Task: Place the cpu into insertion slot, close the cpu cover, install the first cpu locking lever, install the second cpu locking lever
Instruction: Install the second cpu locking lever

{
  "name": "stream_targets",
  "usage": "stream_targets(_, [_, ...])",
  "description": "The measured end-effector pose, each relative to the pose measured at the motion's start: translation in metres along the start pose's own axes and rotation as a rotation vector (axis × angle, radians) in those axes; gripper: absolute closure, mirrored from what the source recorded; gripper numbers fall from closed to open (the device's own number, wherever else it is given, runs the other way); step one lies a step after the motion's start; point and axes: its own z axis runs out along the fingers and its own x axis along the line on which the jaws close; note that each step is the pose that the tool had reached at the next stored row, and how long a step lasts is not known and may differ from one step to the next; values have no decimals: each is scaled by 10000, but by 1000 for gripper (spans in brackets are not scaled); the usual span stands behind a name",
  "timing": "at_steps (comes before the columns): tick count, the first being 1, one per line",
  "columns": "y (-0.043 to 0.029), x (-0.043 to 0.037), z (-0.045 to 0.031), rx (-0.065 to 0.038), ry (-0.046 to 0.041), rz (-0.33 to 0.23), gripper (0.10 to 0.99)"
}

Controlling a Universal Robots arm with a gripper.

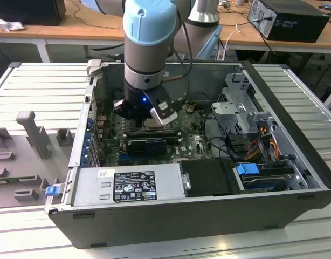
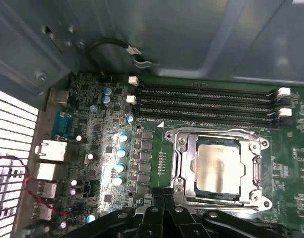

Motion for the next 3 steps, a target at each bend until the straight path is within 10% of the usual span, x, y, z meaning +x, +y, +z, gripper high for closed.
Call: stream_targets(3, [11,2,-44,-2,-2,0,980])
